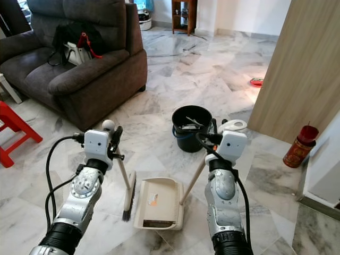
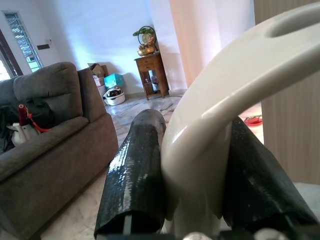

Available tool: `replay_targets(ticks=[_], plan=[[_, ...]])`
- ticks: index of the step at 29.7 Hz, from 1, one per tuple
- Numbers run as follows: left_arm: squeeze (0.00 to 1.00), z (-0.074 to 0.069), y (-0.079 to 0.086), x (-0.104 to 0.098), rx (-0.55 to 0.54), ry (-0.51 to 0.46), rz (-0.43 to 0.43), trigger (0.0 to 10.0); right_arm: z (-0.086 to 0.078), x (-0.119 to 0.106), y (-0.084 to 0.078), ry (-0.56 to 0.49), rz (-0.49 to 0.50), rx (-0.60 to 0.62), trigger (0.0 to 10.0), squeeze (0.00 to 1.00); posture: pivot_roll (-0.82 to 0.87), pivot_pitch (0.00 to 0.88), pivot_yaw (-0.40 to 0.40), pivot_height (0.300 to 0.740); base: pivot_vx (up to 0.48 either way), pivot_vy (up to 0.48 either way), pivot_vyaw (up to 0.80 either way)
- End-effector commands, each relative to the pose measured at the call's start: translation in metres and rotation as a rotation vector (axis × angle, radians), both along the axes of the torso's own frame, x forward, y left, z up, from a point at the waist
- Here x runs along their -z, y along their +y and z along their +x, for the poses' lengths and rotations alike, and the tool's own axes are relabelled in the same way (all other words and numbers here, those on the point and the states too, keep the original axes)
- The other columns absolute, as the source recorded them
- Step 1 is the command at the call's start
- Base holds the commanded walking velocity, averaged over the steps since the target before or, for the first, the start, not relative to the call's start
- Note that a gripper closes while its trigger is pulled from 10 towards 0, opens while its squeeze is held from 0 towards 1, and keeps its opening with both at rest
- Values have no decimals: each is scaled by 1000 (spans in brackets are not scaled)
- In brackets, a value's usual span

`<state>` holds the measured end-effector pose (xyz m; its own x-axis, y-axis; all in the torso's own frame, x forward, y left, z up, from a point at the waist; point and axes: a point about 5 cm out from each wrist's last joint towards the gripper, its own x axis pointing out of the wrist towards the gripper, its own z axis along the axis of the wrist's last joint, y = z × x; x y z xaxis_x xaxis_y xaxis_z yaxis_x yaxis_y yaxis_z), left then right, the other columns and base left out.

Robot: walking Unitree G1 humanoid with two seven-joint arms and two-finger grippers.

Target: Sweep floor

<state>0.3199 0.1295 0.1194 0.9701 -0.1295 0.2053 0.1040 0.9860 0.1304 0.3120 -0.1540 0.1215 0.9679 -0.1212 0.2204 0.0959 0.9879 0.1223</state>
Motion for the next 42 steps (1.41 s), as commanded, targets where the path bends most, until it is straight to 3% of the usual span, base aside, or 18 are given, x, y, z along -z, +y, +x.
replay_targets(ticks=[1,16,33,42], plan=[[0,2,0,-9,3,-48,3,10000,2,-20,2,-95,-3,1,10000,0,-152,0,94,740,0,0,0],[0,2,4,-9,-15,-44,6,10000,5,-24,5,-110,-14,-11,10000,0,-122,0,84,740,0,0,0],[0,0,2,-8,-10,-59,76,10000,8,-31,6,-134,-12,-21,10000,0,-62,0,62,740,0,0,0],[0,-1,3,-9,-19,-63,75,10000,9,-65,-4,-285,-78,101,10000,0,-57,0,58,740,0,0,0]])
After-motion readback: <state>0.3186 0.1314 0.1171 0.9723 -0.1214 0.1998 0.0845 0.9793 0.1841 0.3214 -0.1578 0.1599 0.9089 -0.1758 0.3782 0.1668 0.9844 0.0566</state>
